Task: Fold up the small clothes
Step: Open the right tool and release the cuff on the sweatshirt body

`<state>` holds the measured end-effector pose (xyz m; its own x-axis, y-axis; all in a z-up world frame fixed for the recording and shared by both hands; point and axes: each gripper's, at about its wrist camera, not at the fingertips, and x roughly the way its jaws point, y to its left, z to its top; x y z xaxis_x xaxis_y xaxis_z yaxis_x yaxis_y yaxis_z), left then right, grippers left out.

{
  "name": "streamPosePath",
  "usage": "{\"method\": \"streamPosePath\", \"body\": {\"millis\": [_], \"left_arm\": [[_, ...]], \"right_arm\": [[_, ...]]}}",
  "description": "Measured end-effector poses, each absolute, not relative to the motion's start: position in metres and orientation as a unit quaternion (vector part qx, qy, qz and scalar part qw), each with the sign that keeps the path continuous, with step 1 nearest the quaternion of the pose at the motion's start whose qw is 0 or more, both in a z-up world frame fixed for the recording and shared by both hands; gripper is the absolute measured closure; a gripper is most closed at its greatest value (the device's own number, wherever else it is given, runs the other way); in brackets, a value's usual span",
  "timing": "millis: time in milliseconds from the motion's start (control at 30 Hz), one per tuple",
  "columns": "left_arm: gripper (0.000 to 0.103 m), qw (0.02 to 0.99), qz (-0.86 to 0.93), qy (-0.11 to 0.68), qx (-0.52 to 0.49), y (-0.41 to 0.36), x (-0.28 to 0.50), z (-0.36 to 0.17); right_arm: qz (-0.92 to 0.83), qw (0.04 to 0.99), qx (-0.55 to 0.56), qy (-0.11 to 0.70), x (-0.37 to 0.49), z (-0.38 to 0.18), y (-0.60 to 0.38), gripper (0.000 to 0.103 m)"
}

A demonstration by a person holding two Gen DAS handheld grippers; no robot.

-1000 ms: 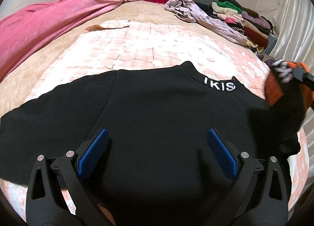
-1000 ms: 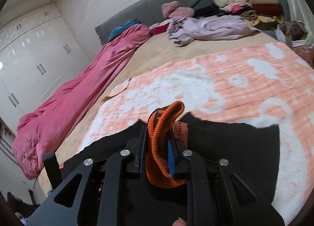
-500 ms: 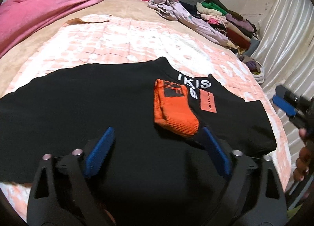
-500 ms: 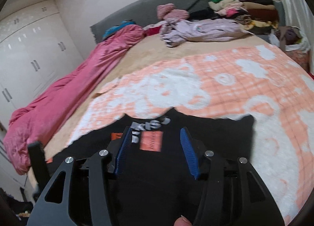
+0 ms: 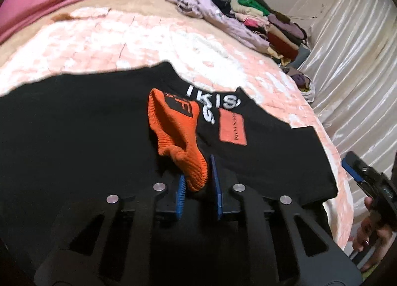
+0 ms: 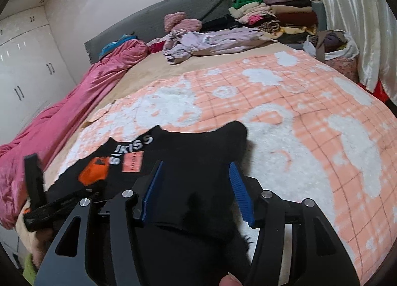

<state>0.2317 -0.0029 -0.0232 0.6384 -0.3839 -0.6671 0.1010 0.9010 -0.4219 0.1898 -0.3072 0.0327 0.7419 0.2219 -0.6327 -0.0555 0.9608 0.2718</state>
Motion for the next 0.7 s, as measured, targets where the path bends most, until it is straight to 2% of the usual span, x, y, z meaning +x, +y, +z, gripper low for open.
{"method": "streamPosePath", "body": {"millis": [167,400,700], "left_arm": [[0.093,0.919,-0.105,0.345,-0.157,0.024,0.208,0.015],[0.092,0.891,-0.075,0.414,-0.169,0.04,0.216,-0.023],[0.092,0.886,-0.079,0.421,-0.18,0.048,0.209,-0.023]], "right_arm": [[0.063,0.925,0.112,0.358,0.192,0.024,-0.308,0.05],[0.065,0.924,0.055,0.373,0.196,0.013,-0.279,0.05],[0.078,0.896,-0.002,0.437,0.215,-0.026,-0.254,0.05]]}}
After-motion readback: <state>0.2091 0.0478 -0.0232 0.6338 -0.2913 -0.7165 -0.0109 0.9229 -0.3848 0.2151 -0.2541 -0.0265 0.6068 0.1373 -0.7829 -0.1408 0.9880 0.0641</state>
